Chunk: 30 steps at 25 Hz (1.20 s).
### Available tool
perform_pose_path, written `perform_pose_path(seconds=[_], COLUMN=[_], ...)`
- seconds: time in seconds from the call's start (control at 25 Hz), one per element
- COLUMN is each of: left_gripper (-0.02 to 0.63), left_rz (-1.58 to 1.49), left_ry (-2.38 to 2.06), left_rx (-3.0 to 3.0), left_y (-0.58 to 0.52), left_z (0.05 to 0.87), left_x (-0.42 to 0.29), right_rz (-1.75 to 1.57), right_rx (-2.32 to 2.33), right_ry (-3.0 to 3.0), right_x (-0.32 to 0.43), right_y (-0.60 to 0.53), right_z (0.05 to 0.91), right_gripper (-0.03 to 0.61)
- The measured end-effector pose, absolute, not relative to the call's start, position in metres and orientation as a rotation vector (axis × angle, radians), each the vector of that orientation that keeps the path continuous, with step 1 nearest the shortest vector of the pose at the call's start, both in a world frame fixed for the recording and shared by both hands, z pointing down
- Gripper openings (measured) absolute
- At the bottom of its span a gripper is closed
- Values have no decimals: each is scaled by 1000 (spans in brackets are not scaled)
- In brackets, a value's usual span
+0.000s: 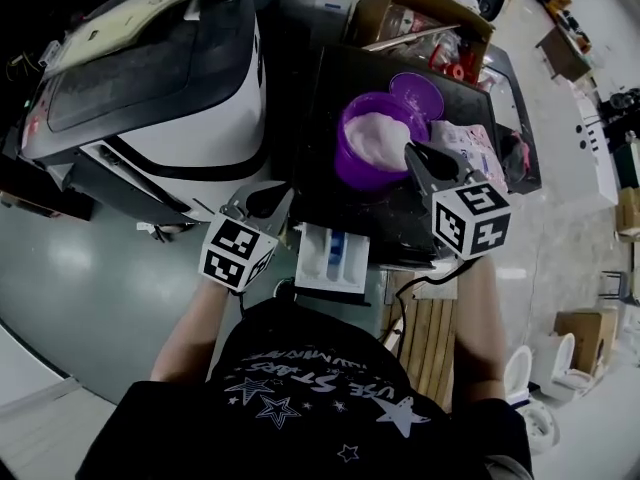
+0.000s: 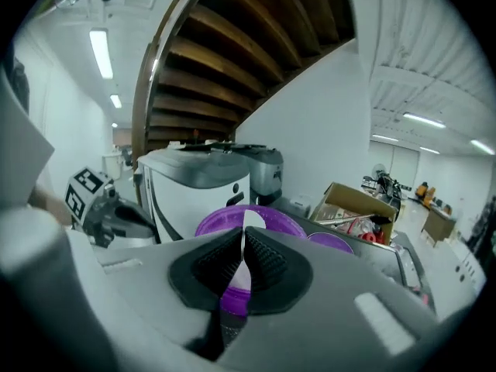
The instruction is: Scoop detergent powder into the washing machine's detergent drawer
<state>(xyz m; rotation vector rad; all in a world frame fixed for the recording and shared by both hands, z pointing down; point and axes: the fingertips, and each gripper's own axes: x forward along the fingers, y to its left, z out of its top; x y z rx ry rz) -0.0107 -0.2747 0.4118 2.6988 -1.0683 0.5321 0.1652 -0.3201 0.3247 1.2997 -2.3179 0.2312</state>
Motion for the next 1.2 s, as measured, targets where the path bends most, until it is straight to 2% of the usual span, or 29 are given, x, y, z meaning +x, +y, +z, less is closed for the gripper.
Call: perform_pose_path(seconds=[0.28,0.56,1.2], left_gripper=[0,0,0], left_rz=[528,505,504], left_ry=[-997,-974,-941], left_rx=[2729,2722,2724], left_y=[-297,-307,-303], left_z=[416,425,436], left_x=[-7,-12,-17], right_rz=[95,104,355], right_rx=[951,743,550], right_ry=[-2053,-1878,-1786], right_x=[160,156,151], right_y=[-343,-359,-355], right_z=[352,383,405], right_gripper=[35,35,35])
